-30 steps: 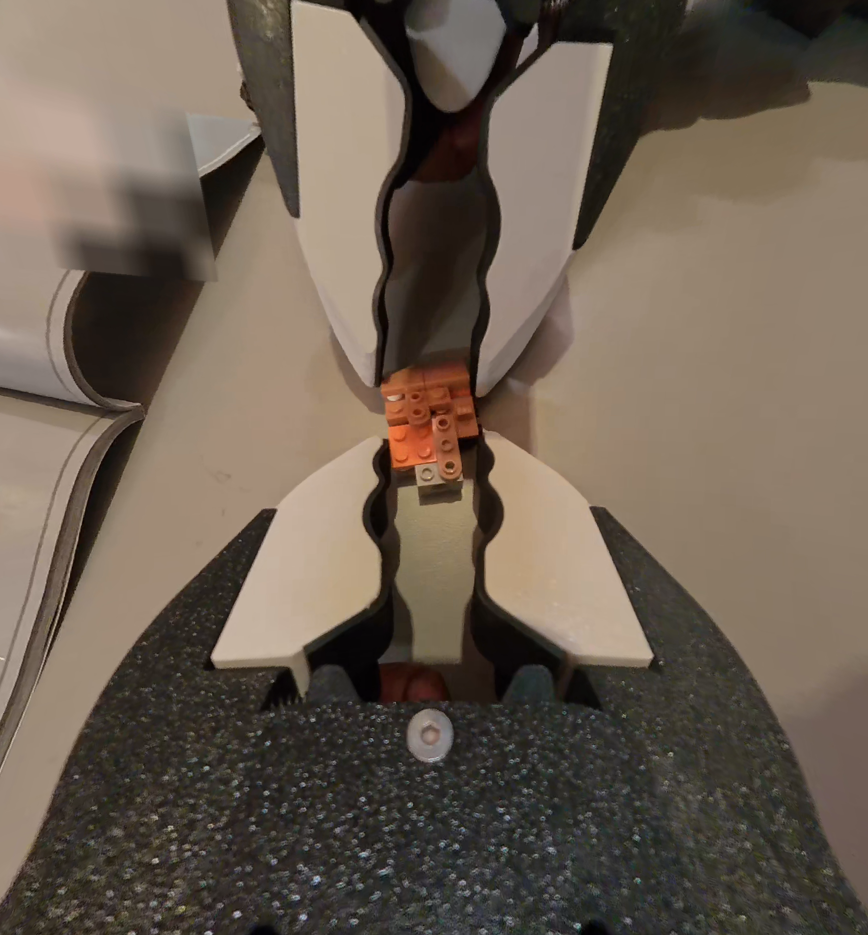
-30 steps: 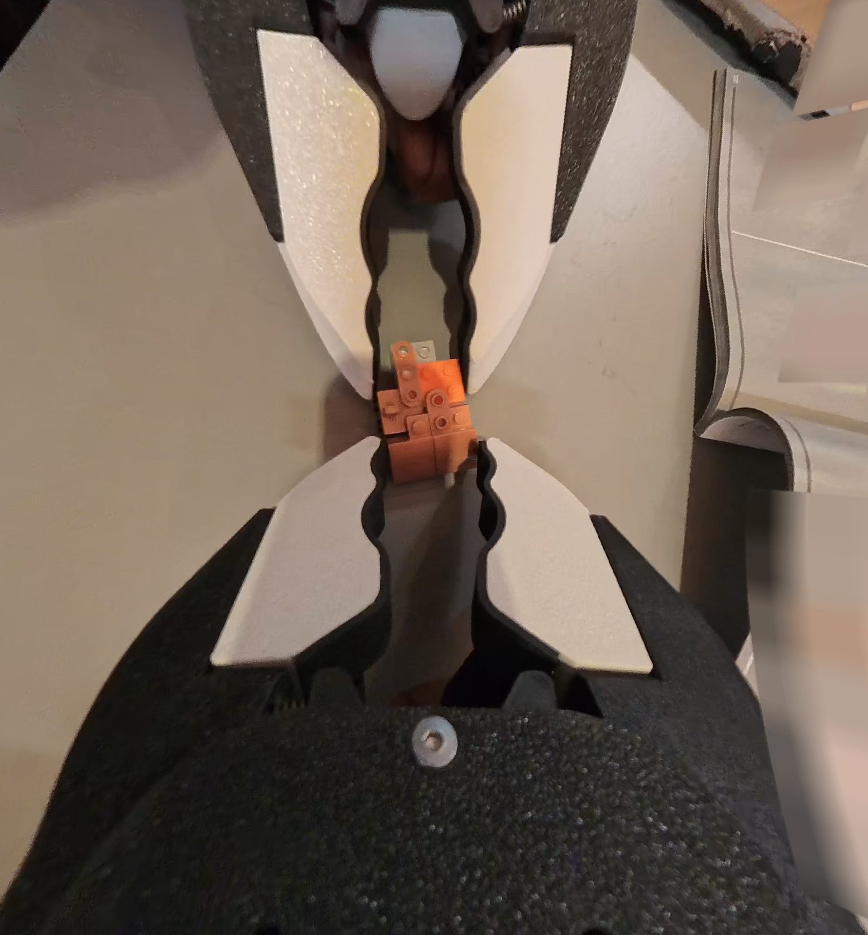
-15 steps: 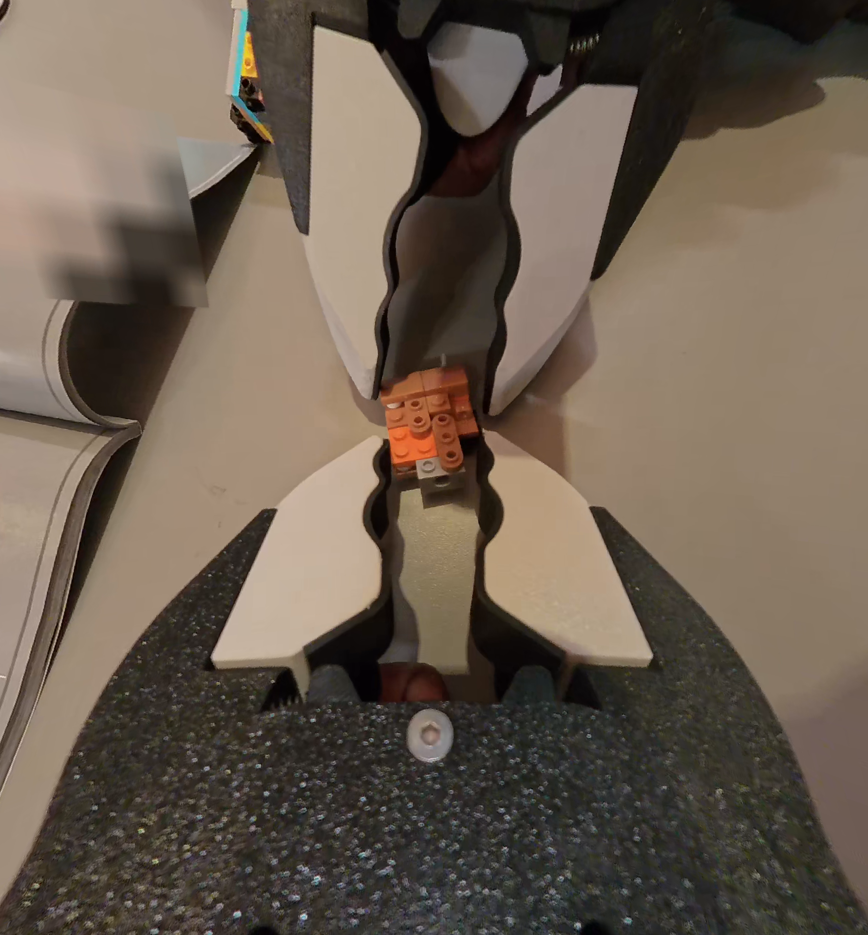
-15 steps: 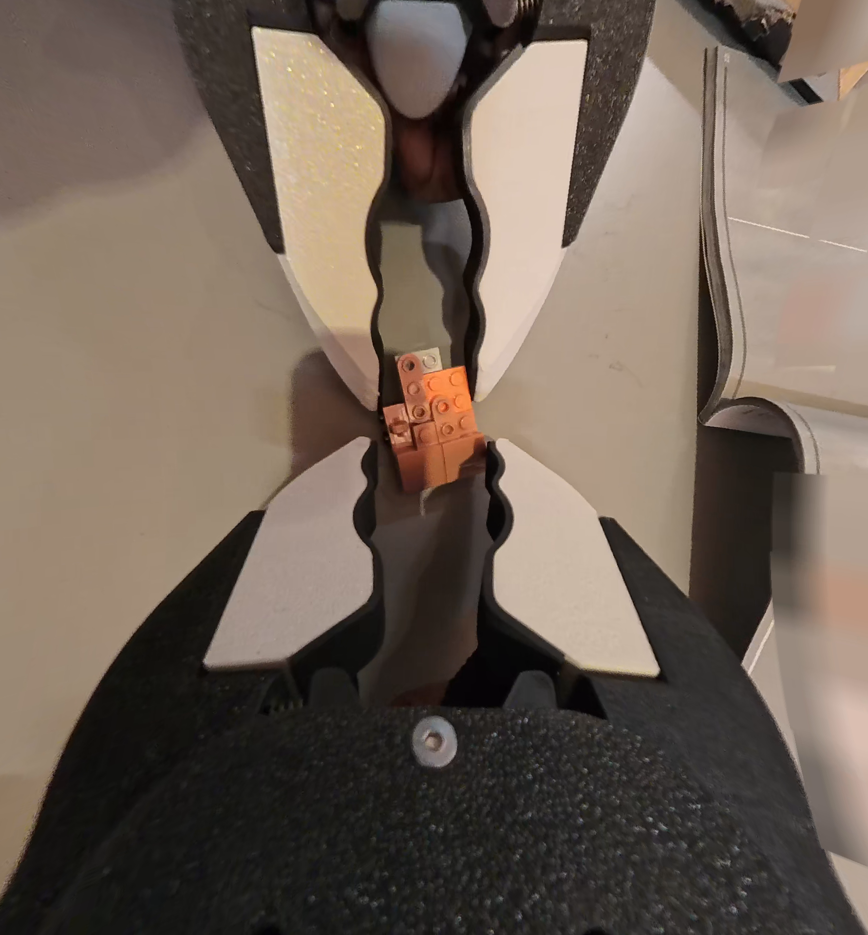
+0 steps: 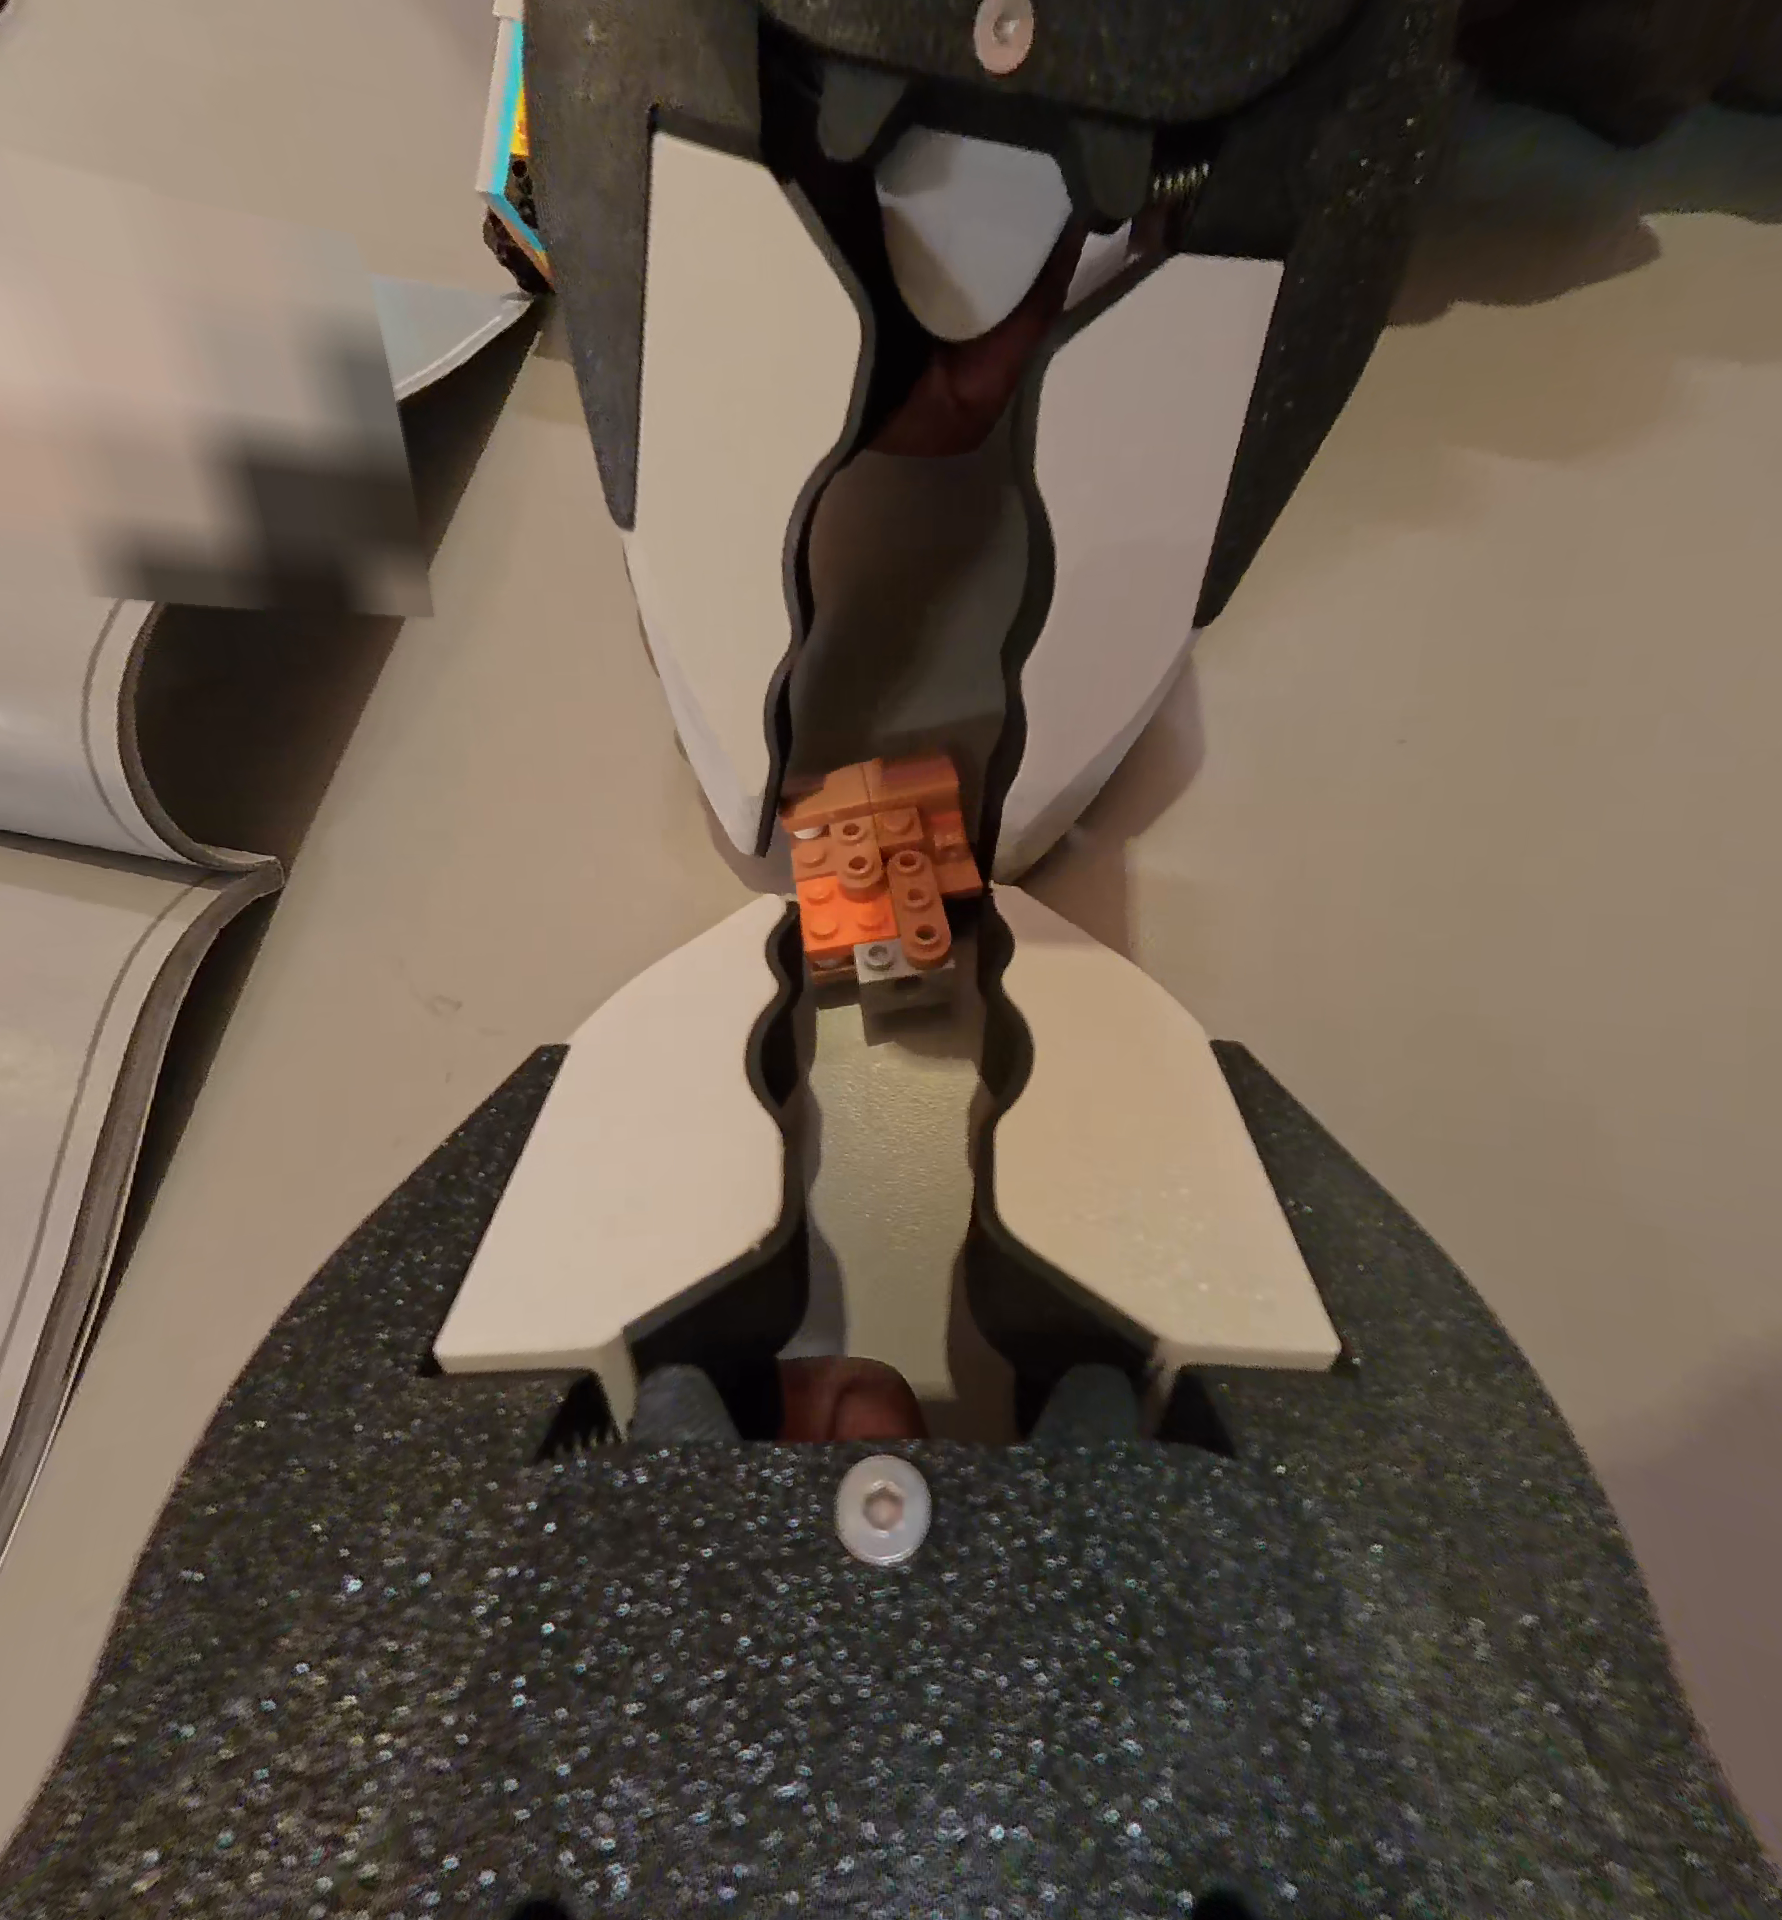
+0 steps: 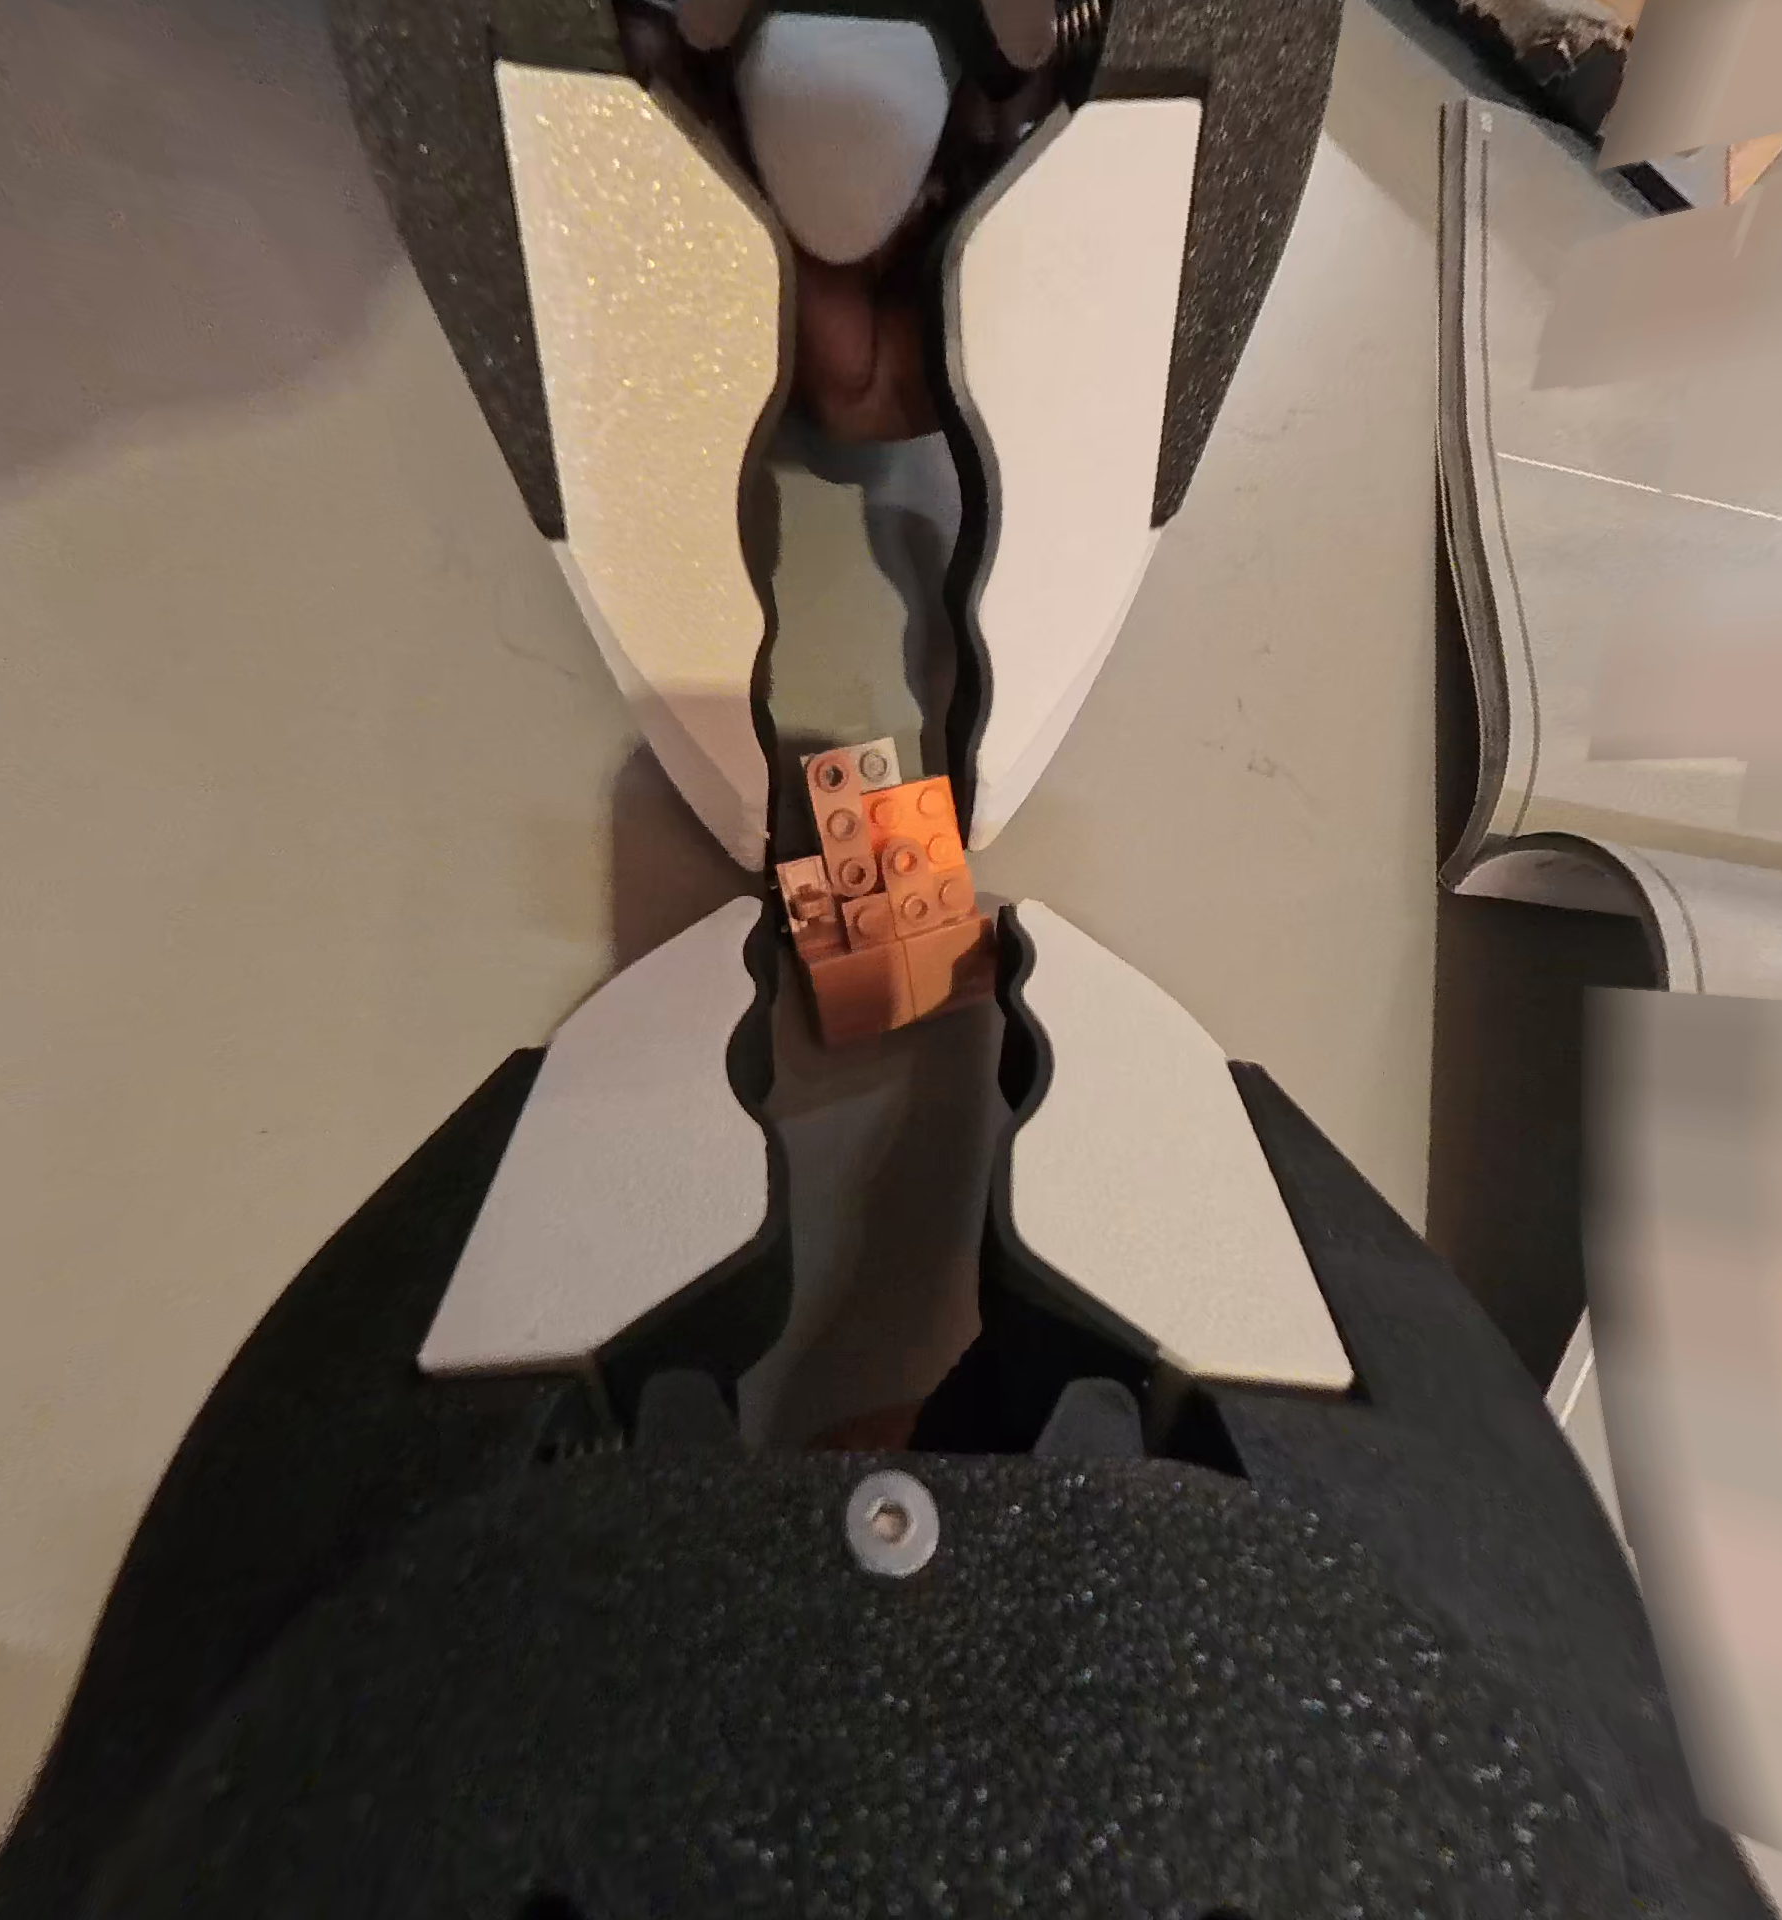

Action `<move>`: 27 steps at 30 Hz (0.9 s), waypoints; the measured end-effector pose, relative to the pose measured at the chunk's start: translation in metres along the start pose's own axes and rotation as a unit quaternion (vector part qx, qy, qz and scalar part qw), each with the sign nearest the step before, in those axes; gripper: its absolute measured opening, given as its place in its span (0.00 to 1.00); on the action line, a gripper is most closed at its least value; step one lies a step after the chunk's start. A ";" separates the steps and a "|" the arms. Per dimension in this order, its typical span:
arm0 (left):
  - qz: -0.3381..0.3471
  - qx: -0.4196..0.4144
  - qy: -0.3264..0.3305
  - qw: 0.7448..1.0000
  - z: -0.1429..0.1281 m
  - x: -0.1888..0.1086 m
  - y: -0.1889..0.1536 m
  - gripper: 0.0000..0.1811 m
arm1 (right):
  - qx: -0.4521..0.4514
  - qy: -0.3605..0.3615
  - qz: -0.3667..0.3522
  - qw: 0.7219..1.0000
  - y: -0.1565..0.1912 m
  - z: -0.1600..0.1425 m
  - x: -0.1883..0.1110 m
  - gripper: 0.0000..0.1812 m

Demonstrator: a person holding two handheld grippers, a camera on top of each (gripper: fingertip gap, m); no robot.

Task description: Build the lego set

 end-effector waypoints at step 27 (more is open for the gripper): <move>-0.009 -0.007 -0.041 0.999 0.006 -0.007 0.002 0.18 | 0.006 -0.047 -0.011 0.999 -0.002 0.005 -0.006 0.21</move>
Point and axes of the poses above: each gripper's, where its closed fingertips meet, x out along the fingers, z out of its top, y = z × x across the jaws, the point moved 5 cm from there along -x, back along the fingers, and after that the axes turned 8 degrees about -y, right-handed, at the moved point
